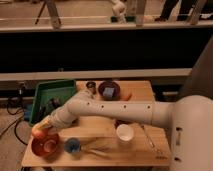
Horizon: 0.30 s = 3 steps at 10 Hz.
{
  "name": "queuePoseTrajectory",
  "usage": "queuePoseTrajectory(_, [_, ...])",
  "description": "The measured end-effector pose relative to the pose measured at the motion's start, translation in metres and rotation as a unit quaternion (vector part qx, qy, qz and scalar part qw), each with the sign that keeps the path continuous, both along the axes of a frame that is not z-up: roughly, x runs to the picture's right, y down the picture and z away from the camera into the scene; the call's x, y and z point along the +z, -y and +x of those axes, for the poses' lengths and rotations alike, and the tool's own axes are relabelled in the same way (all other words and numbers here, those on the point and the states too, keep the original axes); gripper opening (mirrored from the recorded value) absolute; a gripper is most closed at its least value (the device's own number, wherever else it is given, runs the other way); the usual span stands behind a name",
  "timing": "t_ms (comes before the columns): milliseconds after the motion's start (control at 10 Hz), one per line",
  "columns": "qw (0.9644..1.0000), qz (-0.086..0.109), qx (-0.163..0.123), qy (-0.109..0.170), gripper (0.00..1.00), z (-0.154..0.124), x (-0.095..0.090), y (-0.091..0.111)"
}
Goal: Place apple in red bowl
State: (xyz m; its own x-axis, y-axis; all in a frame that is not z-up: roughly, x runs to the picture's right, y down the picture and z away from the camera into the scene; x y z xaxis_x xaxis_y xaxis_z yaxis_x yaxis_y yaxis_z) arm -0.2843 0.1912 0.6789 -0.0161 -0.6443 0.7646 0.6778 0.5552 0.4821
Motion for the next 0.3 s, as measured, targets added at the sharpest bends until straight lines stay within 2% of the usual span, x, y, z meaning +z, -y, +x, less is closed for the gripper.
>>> queuePoseTrajectory(300, [1.0000, -0.002, -0.002, 0.000, 0.59, 0.0001, 0.0009, -0.0033])
